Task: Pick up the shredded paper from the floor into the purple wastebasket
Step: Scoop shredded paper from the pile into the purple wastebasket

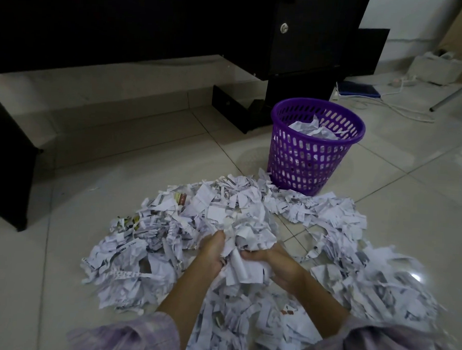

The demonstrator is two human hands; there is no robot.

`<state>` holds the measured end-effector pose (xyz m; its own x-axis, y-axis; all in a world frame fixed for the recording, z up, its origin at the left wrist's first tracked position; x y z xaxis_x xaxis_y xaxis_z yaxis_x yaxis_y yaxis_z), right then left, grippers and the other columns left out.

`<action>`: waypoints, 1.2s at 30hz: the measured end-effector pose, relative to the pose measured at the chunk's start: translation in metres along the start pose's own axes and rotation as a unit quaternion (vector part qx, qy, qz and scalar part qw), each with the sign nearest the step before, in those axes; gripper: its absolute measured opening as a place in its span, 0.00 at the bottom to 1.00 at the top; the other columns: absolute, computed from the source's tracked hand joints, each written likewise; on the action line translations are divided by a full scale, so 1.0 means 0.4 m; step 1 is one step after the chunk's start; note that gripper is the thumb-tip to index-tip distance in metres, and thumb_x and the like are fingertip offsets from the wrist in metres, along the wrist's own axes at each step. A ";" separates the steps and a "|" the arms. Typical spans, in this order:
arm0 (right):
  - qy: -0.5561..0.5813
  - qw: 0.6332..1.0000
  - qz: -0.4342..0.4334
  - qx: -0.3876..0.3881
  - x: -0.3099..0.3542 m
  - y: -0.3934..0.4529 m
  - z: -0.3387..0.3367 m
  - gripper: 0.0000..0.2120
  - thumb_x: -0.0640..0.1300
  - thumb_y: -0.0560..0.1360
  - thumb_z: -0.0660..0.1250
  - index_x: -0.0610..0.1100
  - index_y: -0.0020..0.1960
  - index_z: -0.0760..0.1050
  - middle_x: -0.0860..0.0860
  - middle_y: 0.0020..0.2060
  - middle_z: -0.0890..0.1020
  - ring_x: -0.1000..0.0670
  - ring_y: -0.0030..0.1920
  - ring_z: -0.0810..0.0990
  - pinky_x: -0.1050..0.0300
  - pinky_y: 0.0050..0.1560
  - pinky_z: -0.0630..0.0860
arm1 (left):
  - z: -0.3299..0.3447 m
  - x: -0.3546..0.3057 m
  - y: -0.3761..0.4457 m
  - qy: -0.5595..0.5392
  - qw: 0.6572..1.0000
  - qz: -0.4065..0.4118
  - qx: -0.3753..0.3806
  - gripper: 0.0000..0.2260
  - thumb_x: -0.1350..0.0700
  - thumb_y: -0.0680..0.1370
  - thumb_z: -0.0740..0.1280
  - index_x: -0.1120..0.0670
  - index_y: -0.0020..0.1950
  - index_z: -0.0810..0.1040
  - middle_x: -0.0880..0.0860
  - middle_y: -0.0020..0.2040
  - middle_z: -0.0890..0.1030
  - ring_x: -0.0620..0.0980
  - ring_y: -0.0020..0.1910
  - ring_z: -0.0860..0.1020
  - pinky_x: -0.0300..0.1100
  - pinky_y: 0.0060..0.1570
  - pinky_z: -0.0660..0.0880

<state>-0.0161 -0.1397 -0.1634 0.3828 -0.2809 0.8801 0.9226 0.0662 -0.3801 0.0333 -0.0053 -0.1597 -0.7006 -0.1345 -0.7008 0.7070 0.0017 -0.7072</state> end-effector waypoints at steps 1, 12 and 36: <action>0.015 1.000 0.005 0.001 0.003 0.000 0.003 0.22 0.28 0.69 0.70 0.36 0.62 0.75 0.39 0.55 0.82 0.40 0.55 0.82 0.50 0.50 0.80 | 0.003 0.000 -0.002 0.001 1.000 0.003 0.002 0.11 0.61 0.80 0.58 0.62 0.57 0.76 0.62 0.51 0.79 0.57 0.42 0.76 0.45 0.36 0.74; 0.146 0.985 0.088 0.022 0.052 0.017 0.024 0.31 0.56 0.72 0.72 0.39 0.68 0.73 0.40 0.62 0.77 0.41 0.62 0.75 0.47 0.68 0.67 | 0.035 0.006 -0.015 0.256 0.934 0.249 -0.004 0.11 0.62 0.79 0.61 0.58 0.59 0.78 0.54 0.52 0.80 0.53 0.49 0.79 0.38 0.45 0.72; -0.066 0.986 0.076 -0.134 0.109 0.023 -0.122 0.19 0.42 0.68 0.73 0.33 0.56 0.78 0.40 0.42 0.85 0.46 0.38 0.84 0.59 0.34 0.77 | 0.077 -0.042 -0.057 0.255 0.937 0.194 0.139 0.11 0.54 0.81 0.57 0.52 0.63 0.70 0.46 0.47 0.72 0.42 0.44 0.71 0.35 0.40 0.66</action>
<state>0.0065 -0.1980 -0.1425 0.5344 -0.1600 0.8300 0.8150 -0.1627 -0.5561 0.0319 -0.0338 -0.1288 -0.2898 0.3130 -0.9045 0.8663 -0.3160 -0.3869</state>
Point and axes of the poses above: each hand's wrist, its own y-axis towards the middle knuckle, its own z-axis out of the palm, x = y × z, the point moved 2 cm from there along y, towards the middle knuckle
